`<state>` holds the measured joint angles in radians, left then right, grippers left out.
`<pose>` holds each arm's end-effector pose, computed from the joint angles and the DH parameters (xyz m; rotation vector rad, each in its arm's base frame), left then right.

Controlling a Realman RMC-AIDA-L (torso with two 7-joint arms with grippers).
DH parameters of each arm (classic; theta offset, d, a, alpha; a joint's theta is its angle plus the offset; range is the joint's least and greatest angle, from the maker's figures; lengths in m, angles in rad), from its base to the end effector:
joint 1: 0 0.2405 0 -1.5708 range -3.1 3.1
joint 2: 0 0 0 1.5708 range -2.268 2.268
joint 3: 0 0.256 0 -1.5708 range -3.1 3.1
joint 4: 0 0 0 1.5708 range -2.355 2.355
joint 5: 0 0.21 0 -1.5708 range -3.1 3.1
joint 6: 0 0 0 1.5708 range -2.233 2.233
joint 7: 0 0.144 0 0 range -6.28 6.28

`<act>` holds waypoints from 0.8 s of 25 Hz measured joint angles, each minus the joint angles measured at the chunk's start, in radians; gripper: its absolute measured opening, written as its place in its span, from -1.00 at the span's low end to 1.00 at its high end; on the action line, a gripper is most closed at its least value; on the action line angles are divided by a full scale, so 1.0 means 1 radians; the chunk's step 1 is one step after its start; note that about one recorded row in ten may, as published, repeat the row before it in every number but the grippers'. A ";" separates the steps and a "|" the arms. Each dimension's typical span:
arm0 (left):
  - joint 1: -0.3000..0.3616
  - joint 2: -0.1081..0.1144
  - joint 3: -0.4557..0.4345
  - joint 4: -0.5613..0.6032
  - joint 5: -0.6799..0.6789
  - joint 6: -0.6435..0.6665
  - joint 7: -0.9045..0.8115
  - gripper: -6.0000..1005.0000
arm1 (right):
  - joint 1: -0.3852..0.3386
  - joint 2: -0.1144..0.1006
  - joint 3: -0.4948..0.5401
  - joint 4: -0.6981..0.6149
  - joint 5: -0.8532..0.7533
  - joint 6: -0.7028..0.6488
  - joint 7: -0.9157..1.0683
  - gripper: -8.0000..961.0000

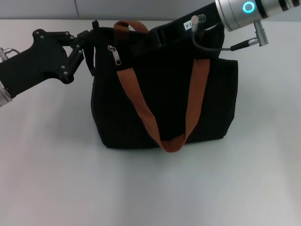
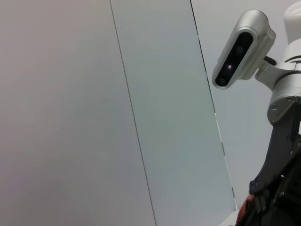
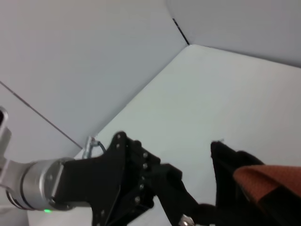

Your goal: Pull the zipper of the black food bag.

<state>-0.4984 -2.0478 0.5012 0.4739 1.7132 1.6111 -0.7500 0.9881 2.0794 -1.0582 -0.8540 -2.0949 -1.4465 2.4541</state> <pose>-0.2708 0.3306 0.0329 -2.3077 -0.0428 -0.9130 0.0669 0.4095 -0.0240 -2.8789 1.1502 0.3428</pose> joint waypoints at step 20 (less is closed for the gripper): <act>0.001 -0.003 0.000 -0.001 0.000 0.010 -0.001 -0.91 | -0.003 0.004 -0.008 0.059 0.094 0.014 -0.015 -0.43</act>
<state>-0.4973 -2.0505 0.5016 0.4724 1.7134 1.6209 -0.7514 0.9850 2.0830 -1.0665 -0.7945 -2.0011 -1.4327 2.4395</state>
